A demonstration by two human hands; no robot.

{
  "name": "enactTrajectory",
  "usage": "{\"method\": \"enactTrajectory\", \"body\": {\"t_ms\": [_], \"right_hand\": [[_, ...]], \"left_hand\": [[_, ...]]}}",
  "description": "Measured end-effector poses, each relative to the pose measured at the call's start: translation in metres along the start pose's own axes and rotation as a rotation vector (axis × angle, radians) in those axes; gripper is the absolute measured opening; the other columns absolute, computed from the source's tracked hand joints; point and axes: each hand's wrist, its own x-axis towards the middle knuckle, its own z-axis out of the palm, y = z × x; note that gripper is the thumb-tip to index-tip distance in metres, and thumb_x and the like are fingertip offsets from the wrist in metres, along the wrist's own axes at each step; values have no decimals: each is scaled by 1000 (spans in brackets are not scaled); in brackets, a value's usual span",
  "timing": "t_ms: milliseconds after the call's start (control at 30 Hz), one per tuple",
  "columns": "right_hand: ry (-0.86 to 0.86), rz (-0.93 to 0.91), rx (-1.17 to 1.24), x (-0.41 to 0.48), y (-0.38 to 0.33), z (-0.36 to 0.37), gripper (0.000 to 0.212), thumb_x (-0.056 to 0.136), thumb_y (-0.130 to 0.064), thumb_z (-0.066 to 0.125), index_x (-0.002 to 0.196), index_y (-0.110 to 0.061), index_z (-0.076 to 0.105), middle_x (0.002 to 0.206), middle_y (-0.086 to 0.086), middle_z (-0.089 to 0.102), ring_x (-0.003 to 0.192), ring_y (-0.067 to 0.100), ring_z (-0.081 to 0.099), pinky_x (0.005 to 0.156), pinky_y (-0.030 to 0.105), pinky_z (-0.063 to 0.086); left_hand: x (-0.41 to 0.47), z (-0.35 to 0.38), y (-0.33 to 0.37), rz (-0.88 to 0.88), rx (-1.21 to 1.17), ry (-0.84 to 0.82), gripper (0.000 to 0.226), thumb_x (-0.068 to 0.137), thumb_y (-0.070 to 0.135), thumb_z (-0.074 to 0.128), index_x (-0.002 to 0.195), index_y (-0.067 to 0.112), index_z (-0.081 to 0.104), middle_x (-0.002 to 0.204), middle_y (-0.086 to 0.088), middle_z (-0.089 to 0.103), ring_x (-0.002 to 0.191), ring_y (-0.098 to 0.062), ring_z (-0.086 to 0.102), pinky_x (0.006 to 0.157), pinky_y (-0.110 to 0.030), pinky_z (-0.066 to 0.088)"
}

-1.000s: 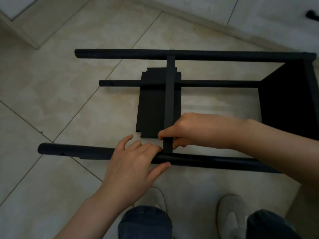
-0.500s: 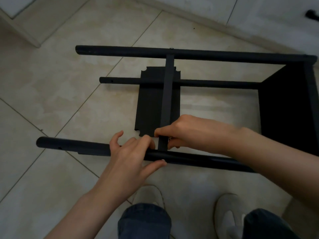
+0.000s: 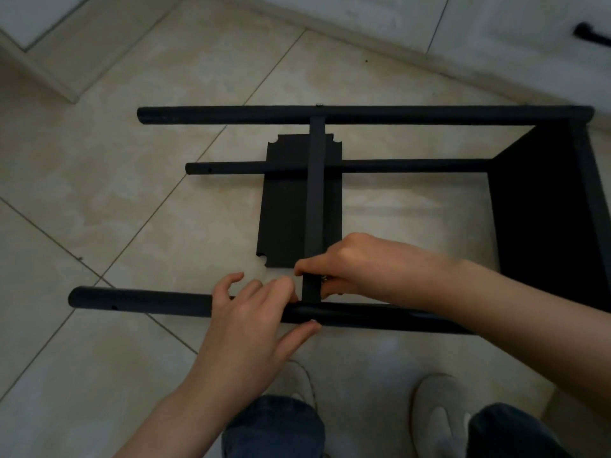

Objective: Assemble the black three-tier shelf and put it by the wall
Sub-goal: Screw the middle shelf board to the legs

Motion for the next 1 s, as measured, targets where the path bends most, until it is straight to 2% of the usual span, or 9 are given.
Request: {"method": "enactTrajectory", "body": {"t_ms": [67, 133, 167, 233, 300, 400, 533, 733, 1000], "right_hand": [[66, 6, 38, -4, 2, 5, 52, 96, -28, 62, 146, -27, 46, 106, 3, 69, 97, 15, 64, 87, 28, 51], [145, 46, 150, -10, 4, 12, 55, 94, -25, 65, 145, -30, 46, 100, -2, 71, 92, 7, 65, 86, 20, 52], [186, 77, 235, -13, 6, 17, 57, 92, -24, 67, 145, -33, 46, 96, -6, 71, 91, 4, 65, 86, 16, 51], [265, 146, 412, -20, 7, 26, 60, 89, -24, 70, 141, -41, 45, 85, -12, 69, 88, -4, 65, 85, 8, 49], [325, 220, 567, -23, 8, 33, 50, 87, -25, 72, 128, -40, 47, 78, -5, 72, 78, -1, 68, 82, 15, 54], [374, 322, 800, -27, 9, 33, 27, 85, -21, 74, 102, -22, 53, 75, 0, 75, 65, 8, 71, 73, 24, 59], [401, 428, 1000, -27, 10, 28, 11, 84, -14, 74, 85, -9, 64, 69, 6, 75, 55, 11, 67, 60, 19, 55], [264, 592, 1158, -32, 19, 24, 8, 85, -10, 73, 91, -6, 71, 82, 9, 77, 74, 19, 72, 67, 19, 57], [248, 574, 1168, -32, 15, 20, 13, 94, -7, 62, 103, 1, 66, 88, 14, 77, 77, 21, 75, 68, 20, 58]], "left_hand": [[2, -4, 0, 16, -12, -46, 31, 82, 53, 65, 86, 23, 55, 75, 14, 60, 67, -11, 61, 94, -42, 47], [5, -8, -1, 12, -35, -84, 33, 82, 56, 63, 90, 25, 54, 83, 14, 61, 69, -9, 59, 84, -24, 47], [6, -10, -2, 7, -31, -97, 37, 80, 58, 64, 94, 25, 54, 91, 13, 61, 69, -8, 58, 74, -13, 42], [9, -12, -5, 1, -15, -99, 49, 77, 62, 65, 107, 25, 52, 120, 7, 58, 77, -9, 61, 59, -12, 39], [15, -15, -11, 43, -6, -114, 71, 75, 63, 66, 131, 23, 49, 150, 4, 42, 103, -16, 64, 74, -29, 56], [26, -19, -18, 181, 48, -221, 94, 79, 67, 57, 157, 31, 22, 168, 9, 12, 146, -22, 34, 113, -43, 40], [38, -16, -25, 303, 69, -332, 82, 84, 73, 40, 156, 45, 13, 168, 17, -7, 155, -10, -11, 123, -39, 10], [37, -8, -32, 308, -55, -278, 74, 86, 68, 52, 151, 35, 40, 167, 11, 18, 156, -15, 9, 120, -47, 31], [35, -6, -32, 306, -61, -237, 73, 86, 68, 50, 151, 37, 37, 167, 10, 22, 156, -14, 11, 120, -49, 32]]}}
